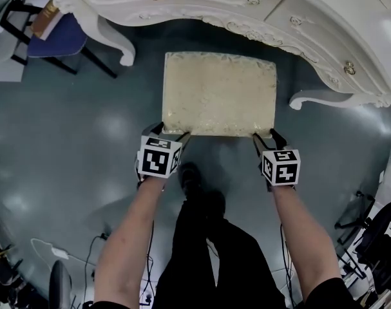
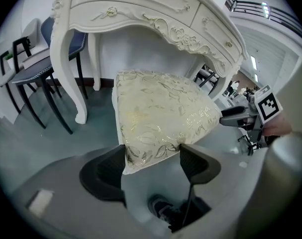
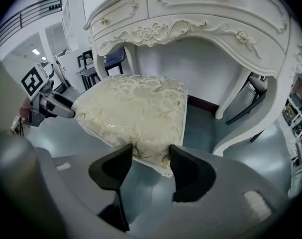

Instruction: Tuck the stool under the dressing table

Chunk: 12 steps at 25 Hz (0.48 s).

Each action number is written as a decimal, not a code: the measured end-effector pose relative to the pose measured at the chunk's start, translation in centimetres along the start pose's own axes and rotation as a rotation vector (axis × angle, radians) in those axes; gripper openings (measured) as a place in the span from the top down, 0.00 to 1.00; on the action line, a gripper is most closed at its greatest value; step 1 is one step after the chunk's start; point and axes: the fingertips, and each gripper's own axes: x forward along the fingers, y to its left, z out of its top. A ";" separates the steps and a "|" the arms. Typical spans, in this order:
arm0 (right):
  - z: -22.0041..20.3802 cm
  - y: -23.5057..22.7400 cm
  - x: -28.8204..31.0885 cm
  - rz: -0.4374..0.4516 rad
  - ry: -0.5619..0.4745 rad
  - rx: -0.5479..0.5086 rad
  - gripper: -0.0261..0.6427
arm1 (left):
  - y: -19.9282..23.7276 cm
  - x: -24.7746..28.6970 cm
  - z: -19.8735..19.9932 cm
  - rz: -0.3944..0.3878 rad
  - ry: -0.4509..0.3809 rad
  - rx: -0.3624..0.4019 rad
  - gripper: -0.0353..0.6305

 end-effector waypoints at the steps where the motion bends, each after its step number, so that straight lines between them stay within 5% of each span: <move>1: 0.4 0.0 0.2 -0.005 0.001 0.007 0.61 | 0.2 0.2 0.5 -0.001 0.003 0.005 0.40; 12: 4.7 -2.1 2.2 -0.005 -0.044 0.024 0.61 | 1.9 2.0 5.7 -0.002 -0.042 0.031 0.39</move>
